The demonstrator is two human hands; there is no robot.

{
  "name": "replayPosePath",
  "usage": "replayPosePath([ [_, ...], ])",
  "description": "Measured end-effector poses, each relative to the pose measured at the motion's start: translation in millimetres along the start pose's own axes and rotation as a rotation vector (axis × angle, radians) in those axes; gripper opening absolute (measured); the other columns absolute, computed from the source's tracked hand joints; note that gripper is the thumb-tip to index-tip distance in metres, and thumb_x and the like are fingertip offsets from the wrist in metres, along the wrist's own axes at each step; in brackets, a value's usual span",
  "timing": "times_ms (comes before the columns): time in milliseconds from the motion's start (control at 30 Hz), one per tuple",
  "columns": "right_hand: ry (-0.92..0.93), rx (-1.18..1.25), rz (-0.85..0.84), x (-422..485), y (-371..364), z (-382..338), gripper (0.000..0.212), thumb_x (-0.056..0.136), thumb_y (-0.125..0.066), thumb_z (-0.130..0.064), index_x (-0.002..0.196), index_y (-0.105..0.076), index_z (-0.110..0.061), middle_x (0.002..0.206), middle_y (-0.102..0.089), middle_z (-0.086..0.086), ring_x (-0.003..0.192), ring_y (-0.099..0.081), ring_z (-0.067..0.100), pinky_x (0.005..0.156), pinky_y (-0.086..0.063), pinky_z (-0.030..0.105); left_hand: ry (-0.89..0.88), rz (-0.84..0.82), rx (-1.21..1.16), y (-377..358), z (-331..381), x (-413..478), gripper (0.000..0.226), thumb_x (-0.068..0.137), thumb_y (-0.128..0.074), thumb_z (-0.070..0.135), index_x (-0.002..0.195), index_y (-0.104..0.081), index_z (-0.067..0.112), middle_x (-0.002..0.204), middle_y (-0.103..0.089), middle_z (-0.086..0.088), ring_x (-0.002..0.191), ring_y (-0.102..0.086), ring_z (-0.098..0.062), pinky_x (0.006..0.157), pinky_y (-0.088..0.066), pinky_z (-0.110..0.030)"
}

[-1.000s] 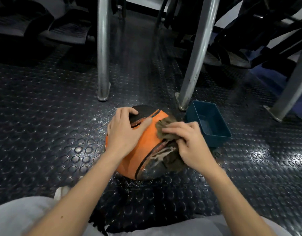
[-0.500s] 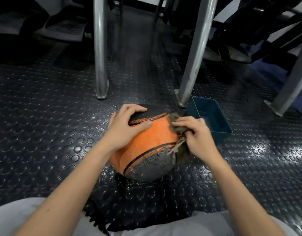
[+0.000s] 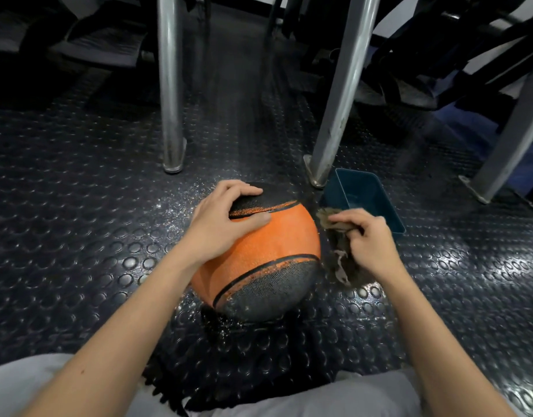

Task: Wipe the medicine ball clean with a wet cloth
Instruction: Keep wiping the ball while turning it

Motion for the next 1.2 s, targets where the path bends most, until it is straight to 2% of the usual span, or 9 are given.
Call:
replayPosePath([
  [100,0.151,0.13,0.064,0,13,-56,0.056,0.074,-0.044,0.014,0.095,-0.065,-0.034,0.102,-0.058,-0.026,0.104,-0.053,-0.003,0.099,-0.033,0.019,-0.004,0.012,-0.034,2,-1,1,0.047,0.055,-0.055,0.074,0.099,-0.05,0.056,0.11,-0.037,0.04,0.115,-0.042,0.0,0.108,-0.033,-0.041],
  [267,0.196,0.074,-0.095,-16,-30,-50,0.067,0.07,-0.039,0.023,0.092,-0.065,-0.034,0.104,-0.058,-0.024,0.101,-0.05,0.021,0.09,-0.027,0.006,0.0,0.013,-0.046,4,-2,0,0.047,0.055,-0.057,0.073,0.098,-0.051,0.057,0.111,-0.038,0.037,0.117,-0.042,-0.002,0.109,-0.032,-0.04],
  [400,0.003,0.006,0.044,-6,-13,-10,0.067,0.072,-0.039,0.025,0.089,-0.065,-0.035,0.098,-0.064,-0.012,0.101,-0.054,0.031,0.098,-0.039,0.03,0.001,-0.005,-0.011,0,-1,-1,0.045,0.056,-0.055,0.075,0.097,-0.049,0.059,0.111,-0.037,0.04,0.119,-0.042,-0.004,0.108,-0.032,-0.044],
  [567,0.29,0.107,-0.021,-21,-14,-88,0.055,0.075,-0.042,0.012,0.097,-0.066,-0.032,0.107,-0.058,-0.025,0.1,-0.048,0.016,0.089,-0.028,0.007,-0.016,0.019,-0.043,2,-2,0,0.047,0.055,-0.057,0.073,0.098,-0.051,0.056,0.111,-0.04,0.033,0.117,-0.043,-0.004,0.108,-0.033,-0.042],
  [633,0.22,0.094,-0.075,-19,-28,-62,0.058,0.075,-0.04,0.015,0.095,-0.066,-0.033,0.106,-0.057,-0.026,0.101,-0.049,0.019,0.089,-0.029,0.007,-0.015,0.027,-0.028,2,-1,0,0.046,0.056,-0.056,0.073,0.099,-0.05,0.057,0.112,-0.04,0.032,0.117,-0.043,-0.003,0.109,-0.032,-0.042],
  [800,-0.029,0.016,0.068,-6,-9,-9,0.063,0.073,-0.041,0.023,0.091,-0.066,-0.032,0.099,-0.061,-0.014,0.104,-0.056,0.024,0.099,-0.041,0.041,-0.031,0.075,0.075,-2,5,-5,0.041,0.059,-0.048,0.077,0.097,-0.045,0.062,0.11,-0.036,0.039,0.116,-0.04,0.0,0.11,-0.027,-0.045],
  [967,0.247,0.08,-0.042,-14,-19,-77,0.058,0.074,-0.043,0.018,0.097,-0.069,-0.028,0.105,-0.061,-0.019,0.104,-0.051,0.017,0.09,-0.027,0.007,-0.024,0.079,0.058,-2,4,-3,0.041,0.058,-0.049,0.077,0.097,-0.045,0.062,0.11,-0.038,0.037,0.115,-0.042,-0.001,0.109,-0.029,-0.046],
  [1133,-0.085,-0.029,-0.083,-3,-26,10,0.054,0.074,-0.039,0.022,0.089,-0.069,-0.022,0.095,-0.063,-0.007,0.095,-0.061,0.016,0.101,-0.041,0.03,-0.031,0.067,0.105,-4,7,-4,0.042,0.061,-0.05,0.075,0.1,-0.044,0.06,0.11,-0.034,0.038,0.115,-0.036,0.002,0.112,-0.021,-0.039],
  [1200,-0.167,0.024,-0.079,4,-18,14,0.05,0.079,-0.039,0.02,0.093,-0.068,-0.019,0.099,-0.064,-0.003,0.1,-0.06,0.015,0.094,-0.044,0.015,-0.035,0.075,0.125,-5,8,-6,0.044,0.067,-0.054,0.072,0.106,-0.045,0.056,0.11,-0.034,0.035,0.114,-0.032,0.004,0.11,-0.016,-0.033],
])
Point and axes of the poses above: each hand's wrist, its own x-axis towards the middle knuckle, its own y-axis out of the back of the hand, z = x × y, the point moved 9 cm from there along x, towards the middle knuckle
